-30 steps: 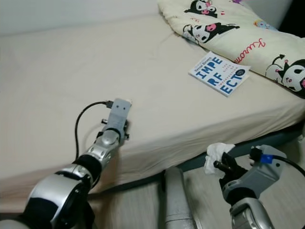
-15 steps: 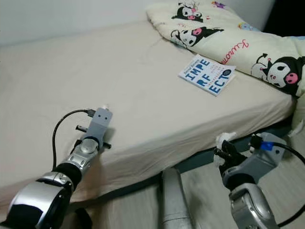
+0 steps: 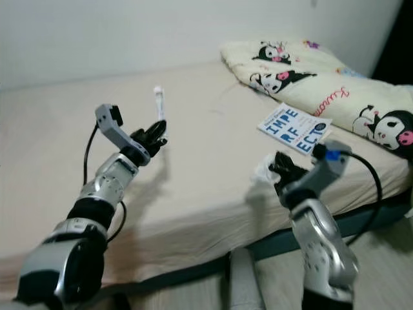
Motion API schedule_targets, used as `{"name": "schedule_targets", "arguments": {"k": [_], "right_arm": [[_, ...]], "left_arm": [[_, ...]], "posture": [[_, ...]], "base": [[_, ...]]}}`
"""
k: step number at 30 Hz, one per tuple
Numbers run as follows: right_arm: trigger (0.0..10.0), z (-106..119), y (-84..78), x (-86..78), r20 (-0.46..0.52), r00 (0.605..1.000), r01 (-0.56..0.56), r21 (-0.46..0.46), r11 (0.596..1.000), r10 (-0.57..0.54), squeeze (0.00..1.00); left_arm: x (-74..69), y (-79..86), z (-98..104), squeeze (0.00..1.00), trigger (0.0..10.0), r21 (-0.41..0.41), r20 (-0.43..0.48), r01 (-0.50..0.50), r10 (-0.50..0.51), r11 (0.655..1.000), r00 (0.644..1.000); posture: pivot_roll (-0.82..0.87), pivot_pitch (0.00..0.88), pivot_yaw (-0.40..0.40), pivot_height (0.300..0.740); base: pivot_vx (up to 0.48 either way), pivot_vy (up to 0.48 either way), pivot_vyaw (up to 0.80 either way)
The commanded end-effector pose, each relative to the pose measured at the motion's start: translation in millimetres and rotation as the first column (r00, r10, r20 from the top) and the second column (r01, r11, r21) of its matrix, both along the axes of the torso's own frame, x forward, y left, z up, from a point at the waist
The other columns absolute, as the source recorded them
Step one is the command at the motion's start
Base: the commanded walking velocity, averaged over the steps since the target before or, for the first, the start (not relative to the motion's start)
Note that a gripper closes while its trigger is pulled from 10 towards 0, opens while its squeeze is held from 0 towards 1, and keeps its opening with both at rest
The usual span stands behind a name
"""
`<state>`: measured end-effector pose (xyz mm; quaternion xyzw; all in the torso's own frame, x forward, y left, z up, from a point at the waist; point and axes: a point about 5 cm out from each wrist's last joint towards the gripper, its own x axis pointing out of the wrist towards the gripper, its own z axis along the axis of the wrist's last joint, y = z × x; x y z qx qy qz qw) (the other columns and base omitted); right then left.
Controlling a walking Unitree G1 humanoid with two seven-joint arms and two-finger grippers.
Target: Clean up the room
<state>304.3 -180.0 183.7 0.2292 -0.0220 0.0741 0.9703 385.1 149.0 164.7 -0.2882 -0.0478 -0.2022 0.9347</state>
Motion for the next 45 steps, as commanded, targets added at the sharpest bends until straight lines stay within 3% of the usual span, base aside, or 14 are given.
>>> {"name": "schedule_targets", "arguments": {"k": [1,3,4,5,8,10,12,14,17,20,29,38,39,45], "right_arm": [[0.0,-13.0,3.3,4.5,-0.037,0.999,-0.019,-0.016,1.000,0.018,0.00],[0.0,-25.5,4.0,11.5,-0.066,0.997,-0.034,-0.021,0.999,0.032,0.00],[0.0,-25.5,4.0,11.5,-0.066,0.997,-0.034,-0.021,0.999,0.032,0.00],[0.0,-30.4,4.2,13.0,-0.077,0.996,-0.039,-0.024,0.999,0.037,0.00],[0.0,-49.8,7.5,15.9,-0.125,0.990,-0.068,-0.045,0.997,0.062,0.00],[0.0,-65.4,9.5,16.0,-0.167,0.983,-0.084,-0.059,0.995,0.073,0.00],[0.0,-71.5,10.1,16.2,-0.181,0.980,-0.090,-0.064,0.994,0.077,0.00],[0.0,-93.4,10.4,12.5,-0.247,0.966,-0.098,-0.091,0.991,0.073,0.00],[0.0,-117.5,7.8,5.2,-0.311,0.948,-0.111,-0.113,0.987,0.070,0.00],[0.0,-126.6,3.9,0.2,-0.332,0.941,-0.114,-0.125,0.986,0.067,0.00],[0.0,-132.0,-2.1,4.5,-0.294,0.954,-0.104,-0.167,0.980,0.051,0.00],[0.0,-142.2,3.3,3.2,-0.312,0.947,-0.142,-0.199,0.970,0.075,0.00],[0.0,-145.7,2.2,1.0,-0.323,0.944,-0.142,-0.202,0.969,0.071,0.00],[0.0,-165.6,-3.6,-8.3,-0.384,0.923,-0.138,-0.255,0.957,0.030,0.00]], "left_arm": [[-8.5,12.1,-26.5,0.00,10.0,0.056,-0.078,-0.032,0.037,0.998,0.996],[-23.4,21.4,-63.2,0.00,10.0,0.109,-0.179,-0.062,0.081,0.992,0.980],[-23.4,21.4,-63.2,0.00,10.0,0.109,-0.179,-0.062,0.081,0.992,0.980],[-31.2,25.4,-77.8,0.00,10.0,0.118,-0.221,-0.072,0.096,0.990,0.971],[-56.9,40.6,-118.6,0.00,10.0,0.158,-0.363,-0.146,0.195,0.977,0.911],[-69.5,49.0,-135.2,0.00,10.0,0.198,-0.428,-0.193,0.262,0.961,0.865],[-73.6,51.7,-140.0,0.00,10.0,0.214,-0.447,-0.202,0.279,0.956,0.850],[-85.3,60.0,-153.1,0.00,10.0,0.270,-0.497,-0.220,0.332,0.937,0.802],[-97.0,70.6,-164.3,0.00,10.0,0.331,-0.535,-0.237,0.388,0.913,0.750],[-101.6,76.5,-167.9,0.00,10.0,0.347,-0.550,-0.250,0.413,0.904,0.726],[-109.2,82.7,-174.6,0.00,10.0,0.408,-0.561,-0.251,0.458,0.878,0.689],[-135.5,86.1,-196.5,0.00,10.0,0.464,-0.619,-0.225,0.496,0.856,0.609],[-144.5,87.4,-203.0,0.00,10.0,0.480,-0.637,-0.211,0.504,0.851,0.584],[-169.2,87.7,-220.0,0.00,10.0,0.529,-0.678,-0.139,0.516,0.837,0.524]], "posture": [[-0.14,0.000,0.024,0.549],[-0.12,0.000,0.009,0.559],[-0.12,0.000,0.009,0.559],[-0.12,0.000,0.009,0.564],[-0.10,0.000,-0.005,0.579],[-0.09,0.000,-0.008,0.589],[-0.09,0.000,-0.007,0.594],[-0.08,0.000,-0.011,0.604],[-0.07,0.000,-0.010,0.619],[-0.07,0.000,-0.009,0.629],[-0.07,0.000,0.003,0.669],[-0.06,0.000,-0.006,0.719],[-0.06,0.000,-0.006,0.729],[-0.06,0.000,-0.010,0.740]], "base": [[0.000,0.000,0.00],[0.000,0.000,0.00],[0.000,0.000,0.00],[0.000,0.000,0.00],[0.000,0.000,0.00],[0.000,0.000,0.00],[0.000,0.000,0.00],[0.000,0.000,0.00],[0.000,0.000,0.00],[0.000,0.000,0.00],[-0.290,0.000,0.00],[0.000,0.000,0.00],[0.000,0.000,0.00],[0.000,0.000,0.00]]}}
